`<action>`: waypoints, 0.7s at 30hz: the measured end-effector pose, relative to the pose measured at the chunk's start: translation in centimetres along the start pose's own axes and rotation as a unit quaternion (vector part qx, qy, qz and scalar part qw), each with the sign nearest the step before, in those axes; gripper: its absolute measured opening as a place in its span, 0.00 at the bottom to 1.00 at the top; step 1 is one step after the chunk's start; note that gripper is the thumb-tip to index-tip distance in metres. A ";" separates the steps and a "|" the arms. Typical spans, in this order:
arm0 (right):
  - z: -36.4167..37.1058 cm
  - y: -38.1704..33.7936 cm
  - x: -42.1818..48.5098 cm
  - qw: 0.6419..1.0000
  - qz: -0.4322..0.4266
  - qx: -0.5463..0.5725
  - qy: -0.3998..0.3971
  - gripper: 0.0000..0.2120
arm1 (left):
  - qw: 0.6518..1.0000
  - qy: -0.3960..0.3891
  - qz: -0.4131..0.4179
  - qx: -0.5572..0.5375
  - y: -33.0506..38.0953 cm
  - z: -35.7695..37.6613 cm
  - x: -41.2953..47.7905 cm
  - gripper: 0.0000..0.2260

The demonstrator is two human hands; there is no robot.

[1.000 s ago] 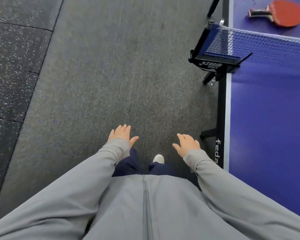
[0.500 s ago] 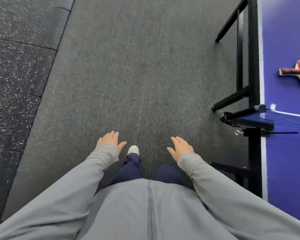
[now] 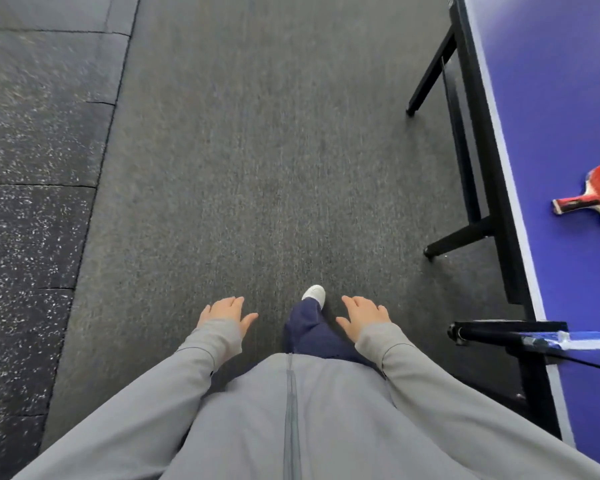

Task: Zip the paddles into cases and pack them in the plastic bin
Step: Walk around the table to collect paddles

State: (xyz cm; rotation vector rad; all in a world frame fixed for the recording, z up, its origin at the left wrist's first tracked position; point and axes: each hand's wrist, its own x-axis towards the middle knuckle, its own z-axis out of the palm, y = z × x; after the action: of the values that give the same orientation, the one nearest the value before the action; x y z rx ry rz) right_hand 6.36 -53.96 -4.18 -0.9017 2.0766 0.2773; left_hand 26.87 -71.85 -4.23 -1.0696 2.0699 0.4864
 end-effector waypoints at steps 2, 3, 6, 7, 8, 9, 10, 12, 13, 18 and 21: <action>-2.0 0.5 2.0 1.000 0.013 0.013 -0.009 0.23 | 1.000 0.006 0.003 0.003 1.5 -2.6 1.7 0.28; -3.2 0.6 2.8 0.999 0.018 0.028 -0.012 0.24 | 1.000 0.008 0.008 0.008 2.2 -4.1 2.6 0.27; -6.8 1.5 5.5 0.998 0.020 0.056 0.007 0.25 | 0.999 0.028 0.032 0.032 4.7 -8.8 5.7 0.27; -8.0 1.9 6.3 0.998 0.021 0.058 0.016 0.26 | 0.998 0.037 0.042 0.040 5.6 -10.4 6.8 0.27; -9.3 2.5 7.0 0.997 0.027 0.062 0.022 0.26 | 0.997 0.043 0.052 0.046 6.5 -12.0 7.8 0.27; -10.3 3.1 7.5 0.996 0.037 0.072 0.025 0.26 | 0.996 0.046 0.063 0.051 7.3 -13.4 8.7 0.27; -11.2 3.7 7.9 0.995 0.049 0.086 0.029 0.26 | 0.995 0.046 0.074 0.056 8.2 -14.7 9.7 0.27; -12.7 4.8 8.7 0.990 0.079 0.112 0.038 0.26 | 0.992 0.040 0.093 0.070 9.9 -17.1 11.6 0.27; -13.4 5.4 9.1 0.987 0.094 0.125 0.041 0.26 | 0.991 0.035 0.103 0.074 10.8 -18.3 12.6 0.27; -16.0 7.0 11.1 0.969 0.159 0.187 0.041 0.26 | 0.979 0.024 0.170 0.112 15.1 -23.6 17.9 0.25; -18.3 7.5 12.7 0.950 0.206 0.230 0.040 0.26 | 0.966 0.024 0.219 0.134 18.1 -27.1 21.8 0.24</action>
State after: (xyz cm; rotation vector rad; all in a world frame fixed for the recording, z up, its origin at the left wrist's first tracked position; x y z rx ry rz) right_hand -15.00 -63.79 -3.37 -0.1984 2.2589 -0.0343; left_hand -8.05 -89.67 -3.21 -0.4669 2.3425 0.3784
